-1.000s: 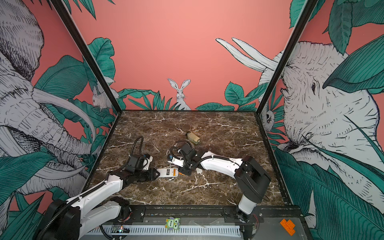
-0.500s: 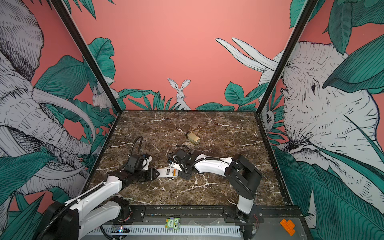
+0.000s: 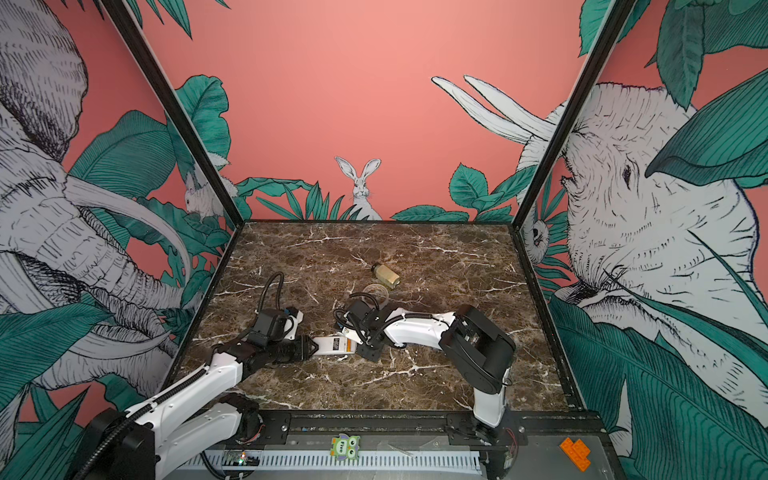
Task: Load the batteries into the remote control
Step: 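Lower the right gripper and grasp the second orange battery upright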
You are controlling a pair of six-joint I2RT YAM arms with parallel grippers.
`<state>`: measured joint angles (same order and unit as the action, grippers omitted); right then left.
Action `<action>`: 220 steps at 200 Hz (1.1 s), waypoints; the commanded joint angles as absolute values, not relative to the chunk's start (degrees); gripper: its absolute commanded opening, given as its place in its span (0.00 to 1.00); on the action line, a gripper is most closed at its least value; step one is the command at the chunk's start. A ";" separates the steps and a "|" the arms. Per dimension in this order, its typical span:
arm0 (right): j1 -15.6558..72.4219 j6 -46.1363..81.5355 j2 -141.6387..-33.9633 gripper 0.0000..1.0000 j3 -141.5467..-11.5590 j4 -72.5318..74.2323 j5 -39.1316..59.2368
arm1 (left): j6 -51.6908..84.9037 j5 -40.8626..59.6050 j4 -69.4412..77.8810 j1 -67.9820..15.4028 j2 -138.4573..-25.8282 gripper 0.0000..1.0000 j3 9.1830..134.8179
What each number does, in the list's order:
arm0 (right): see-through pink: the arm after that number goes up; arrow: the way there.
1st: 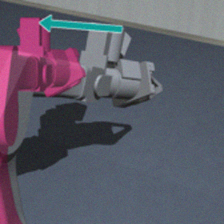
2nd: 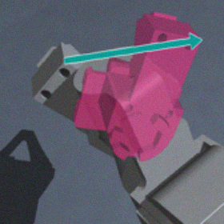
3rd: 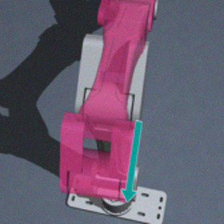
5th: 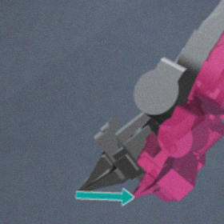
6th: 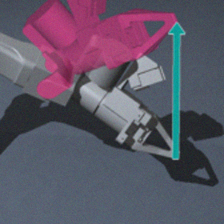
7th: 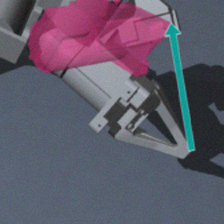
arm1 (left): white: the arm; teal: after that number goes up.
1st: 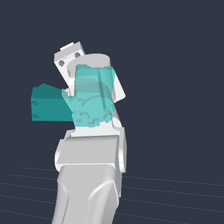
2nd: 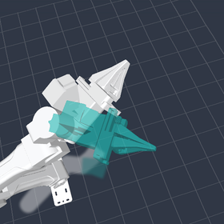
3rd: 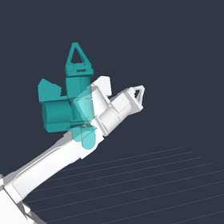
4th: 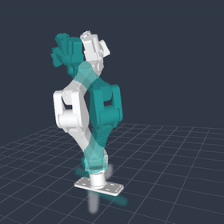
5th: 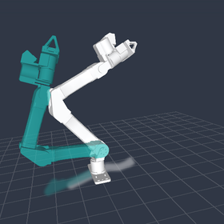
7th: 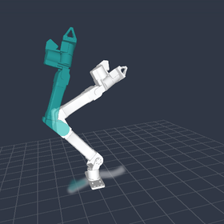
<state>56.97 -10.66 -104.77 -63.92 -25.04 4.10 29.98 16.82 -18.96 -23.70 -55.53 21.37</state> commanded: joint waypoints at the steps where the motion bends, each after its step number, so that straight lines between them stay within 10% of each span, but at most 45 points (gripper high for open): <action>1: 56.89 -11.04 -106.04 0.18 -64.33 -27.15 5.18 | 29.80 15.76 -20.84 -23.91 -53.94 0.47 22.96; 69: 56.94 -10.22 -103.71 0.01 -62.43 -27.48 5.46 | 29.88 15.12 -22.37 -23.91 -51.86 0.46 23.55; 220: 53.39 9.38 -94.63 0.01 -60.36 -17.64 18.01 | 30.85 18.51 -19.94 -23.95 -47.46 0.45 22.74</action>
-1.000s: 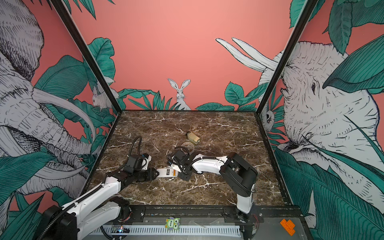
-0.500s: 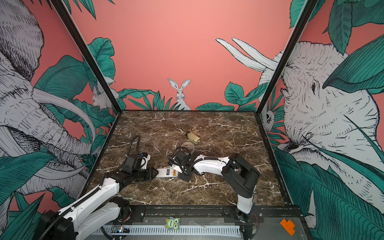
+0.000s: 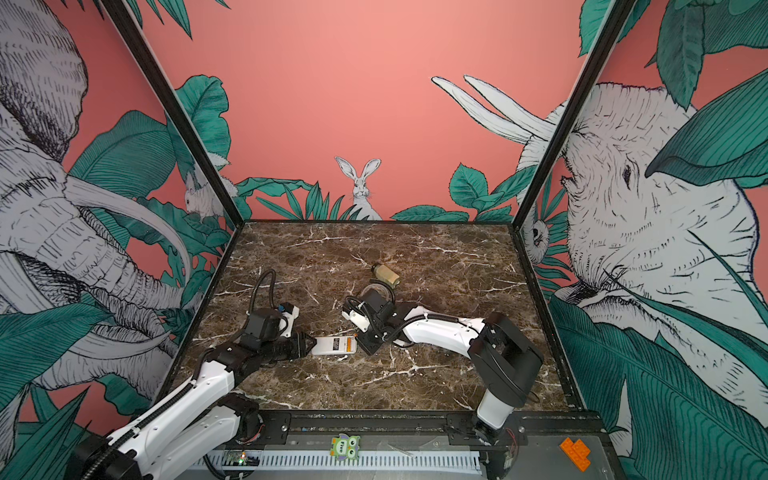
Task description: Load the batteries into the remote control
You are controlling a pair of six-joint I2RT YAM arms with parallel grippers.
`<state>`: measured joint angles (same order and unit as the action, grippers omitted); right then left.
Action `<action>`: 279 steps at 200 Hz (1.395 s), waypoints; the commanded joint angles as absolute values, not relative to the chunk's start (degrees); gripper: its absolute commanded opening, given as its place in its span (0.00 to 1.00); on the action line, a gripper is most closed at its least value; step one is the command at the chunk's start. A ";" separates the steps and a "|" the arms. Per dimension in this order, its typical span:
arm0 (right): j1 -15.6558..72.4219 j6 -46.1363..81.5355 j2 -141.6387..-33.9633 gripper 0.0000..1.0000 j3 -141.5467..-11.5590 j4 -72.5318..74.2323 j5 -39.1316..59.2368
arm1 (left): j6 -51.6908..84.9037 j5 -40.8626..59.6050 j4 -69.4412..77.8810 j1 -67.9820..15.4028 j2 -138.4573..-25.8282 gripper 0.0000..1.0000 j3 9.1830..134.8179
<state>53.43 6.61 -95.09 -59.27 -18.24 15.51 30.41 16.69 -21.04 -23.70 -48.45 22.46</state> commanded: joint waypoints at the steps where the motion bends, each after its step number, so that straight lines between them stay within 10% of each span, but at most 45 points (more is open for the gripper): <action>1: 53.36 9.49 -94.65 0.01 -60.31 -17.59 17.99 | 30.85 18.57 -19.90 -23.93 -47.42 0.44 22.75; 113: 53.56 11.93 -93.07 0.02 -56.23 -10.18 18.51 | 31.68 20.27 -16.60 -23.91 -48.42 0.43 22.05; 245: 54.16 -4.68 -85.69 0.04 -42.64 14.73 26.42 | 35.09 30.55 -5.54 -29.79 -42.79 0.43 22.16; 279: 54.23 -18.13 -84.25 0.04 -45.06 1.94 24.25 | 33.62 27.52 -10.29 -29.80 -42.57 0.41 22.81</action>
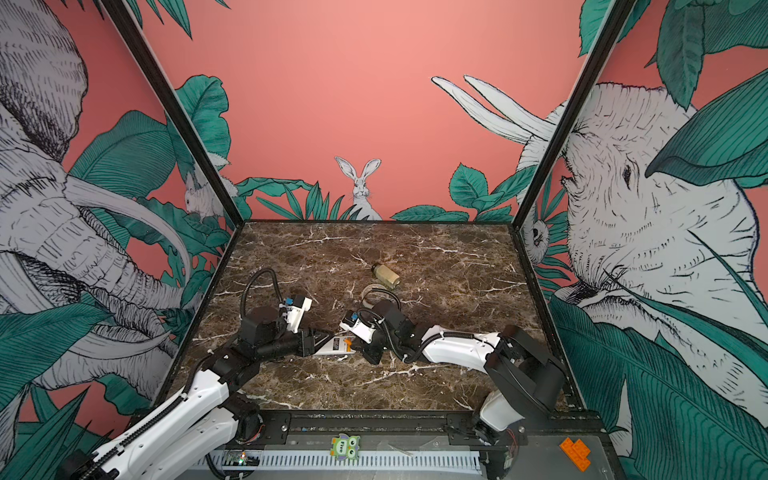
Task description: Load the batteries into the remote control
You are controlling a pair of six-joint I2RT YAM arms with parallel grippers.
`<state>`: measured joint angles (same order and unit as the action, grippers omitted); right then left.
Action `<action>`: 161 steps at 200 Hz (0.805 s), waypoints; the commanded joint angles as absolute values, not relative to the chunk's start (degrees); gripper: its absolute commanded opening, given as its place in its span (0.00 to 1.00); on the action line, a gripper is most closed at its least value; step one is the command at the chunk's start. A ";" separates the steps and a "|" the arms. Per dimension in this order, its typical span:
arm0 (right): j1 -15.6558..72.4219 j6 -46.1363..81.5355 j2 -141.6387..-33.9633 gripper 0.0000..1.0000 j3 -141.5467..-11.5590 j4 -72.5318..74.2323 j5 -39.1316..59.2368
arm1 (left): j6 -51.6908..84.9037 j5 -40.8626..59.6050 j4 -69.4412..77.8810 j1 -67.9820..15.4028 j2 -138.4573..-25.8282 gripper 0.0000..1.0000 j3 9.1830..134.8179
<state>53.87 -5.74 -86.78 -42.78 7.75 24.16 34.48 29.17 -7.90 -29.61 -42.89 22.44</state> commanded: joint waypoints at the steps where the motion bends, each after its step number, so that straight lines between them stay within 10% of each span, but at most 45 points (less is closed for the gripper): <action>1: 54.23 -18.47 -84.14 0.03 -45.07 1.63 24.21 | 33.60 27.47 -10.42 -29.80 -42.55 0.41 22.79; 161: 57.93 -42.11 -91.19 0.07 -55.28 -30.09 5.95 | 30.46 16.49 -14.71 -24.70 -43.50 0.40 20.99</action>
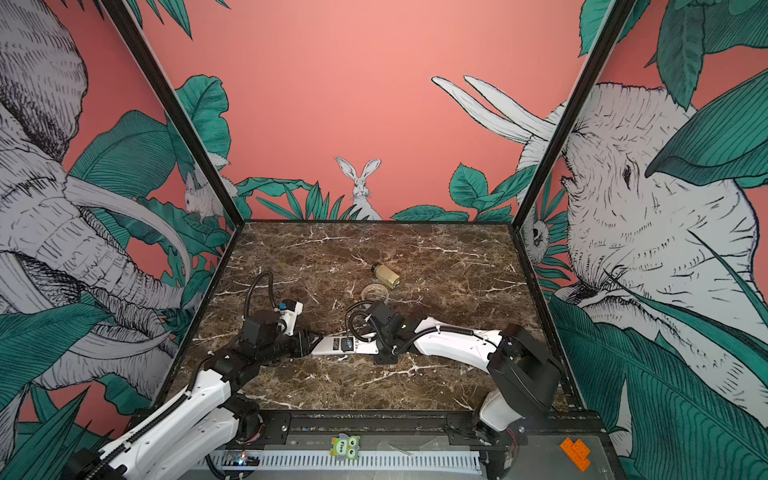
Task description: Load the batteries into the remote control
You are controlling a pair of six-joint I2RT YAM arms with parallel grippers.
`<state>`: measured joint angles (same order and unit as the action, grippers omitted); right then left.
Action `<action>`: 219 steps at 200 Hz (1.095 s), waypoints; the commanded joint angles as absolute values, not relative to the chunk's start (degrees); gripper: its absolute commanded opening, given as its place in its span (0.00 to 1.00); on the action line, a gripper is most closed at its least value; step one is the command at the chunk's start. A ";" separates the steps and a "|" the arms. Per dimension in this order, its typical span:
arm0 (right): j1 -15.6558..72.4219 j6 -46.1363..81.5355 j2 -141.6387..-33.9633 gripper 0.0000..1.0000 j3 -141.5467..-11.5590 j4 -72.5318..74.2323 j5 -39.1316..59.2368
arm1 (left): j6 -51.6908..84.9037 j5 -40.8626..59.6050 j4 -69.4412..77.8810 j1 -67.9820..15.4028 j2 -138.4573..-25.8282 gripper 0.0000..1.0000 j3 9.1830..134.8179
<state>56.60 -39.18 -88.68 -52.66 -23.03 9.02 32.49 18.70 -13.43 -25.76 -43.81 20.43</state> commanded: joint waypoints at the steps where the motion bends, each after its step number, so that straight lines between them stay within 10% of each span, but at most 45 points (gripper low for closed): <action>1: 57.93 -42.15 -91.21 0.07 -55.37 -30.38 5.87 | 30.39 16.46 -14.74 -24.66 -43.46 0.40 21.00; 219: 60.29 -45.18 -100.80 0.10 -58.71 -34.64 6.61 | 31.16 17.14 -13.15 -23.11 -42.59 0.40 20.05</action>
<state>59.66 -43.94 -99.37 -59.05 -34.81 6.20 30.46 17.12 -13.80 -23.42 -43.31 20.43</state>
